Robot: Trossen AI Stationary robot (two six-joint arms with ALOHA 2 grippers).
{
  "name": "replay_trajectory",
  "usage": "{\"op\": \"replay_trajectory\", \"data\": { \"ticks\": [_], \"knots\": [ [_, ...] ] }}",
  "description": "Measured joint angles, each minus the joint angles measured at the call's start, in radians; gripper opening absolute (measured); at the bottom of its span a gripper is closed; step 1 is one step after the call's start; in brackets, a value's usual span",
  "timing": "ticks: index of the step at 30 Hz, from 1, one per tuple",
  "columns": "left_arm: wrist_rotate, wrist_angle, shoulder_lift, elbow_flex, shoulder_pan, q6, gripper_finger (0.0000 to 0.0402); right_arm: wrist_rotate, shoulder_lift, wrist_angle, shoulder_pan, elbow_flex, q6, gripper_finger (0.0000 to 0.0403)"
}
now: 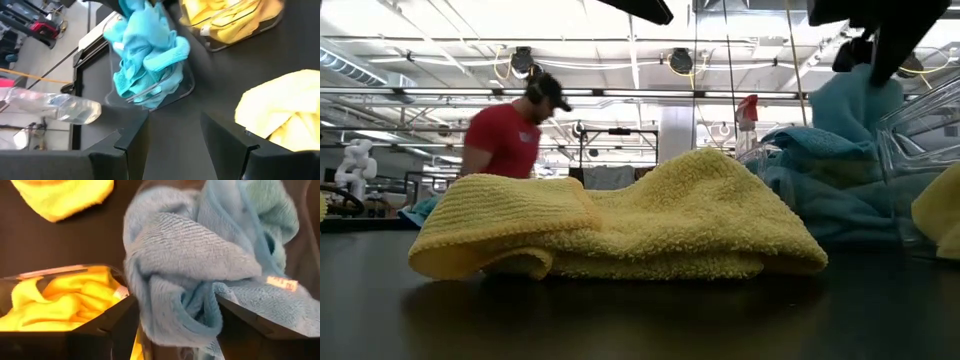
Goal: Sort microfiber towel by color & place in baskets
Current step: Put the blue towel into the bottom transparent bin
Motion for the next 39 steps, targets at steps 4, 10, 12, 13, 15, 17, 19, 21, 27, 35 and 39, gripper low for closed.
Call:
{"op": "replay_trajectory", "data": {
  "ticks": [4, 10, 12, 13, 15, 17, 19, 21, 27, 35, 39],
  "knots": [
    [0.059, 0.046, 0.027, 0.000, 0.014, 0.000, 0.0183, 0.079, 0.000, -0.002, 0.009, 0.013, -0.009, 0.0222],
    [0.067, 0.068, 0.094, 0.000, 0.037, 0.000, 0.0183, 0.097, 0.003, 0.042, 0.009, -0.021, -0.054, 0.0168],
    [0.067, 0.065, 0.108, 0.000, 0.044, 0.001, 0.0183, 0.098, 0.003, 0.072, 0.009, -0.040, -0.071, 0.0138],
    [0.068, 0.063, 0.111, 0.000, 0.046, 0.001, 0.0183, 0.104, 0.003, 0.084, 0.009, -0.049, -0.080, 0.0122],
    [0.067, 0.068, 0.116, 0.000, 0.053, 0.001, 0.0183, 0.139, 0.008, 0.110, 0.009, -0.065, -0.096, 0.0089],
    [0.067, 0.067, 0.117, 0.000, 0.058, 0.002, 0.0183, 0.175, 0.016, 0.143, 0.007, -0.081, -0.113, 0.0057],
    [0.067, 0.067, 0.117, 0.000, 0.062, 0.001, 0.0183, 0.175, 0.028, 0.196, -0.001, -0.104, -0.138, 0.0030],
    [0.067, 0.060, 0.117, 0.000, 0.063, 0.002, 0.0183, 0.164, 0.049, 0.265, -0.009, -0.129, -0.156, 0.0010],
    [0.063, 0.045, 0.117, 0.000, 0.063, 0.001, 0.0183, 0.141, 0.145, 0.330, -0.051, -0.193, -0.180, 0.0017],
    [0.062, 0.003, 0.117, 0.000, 0.063, -0.023, 0.0183, 0.146, 0.225, 0.327, -0.110, -0.235, -0.163, 0.0020],
    [0.061, -0.024, 0.118, 0.000, 0.063, -0.043, 0.0183, 0.100, 0.220, 0.330, -0.119, -0.236, -0.162, 0.0020]
  ]
}}
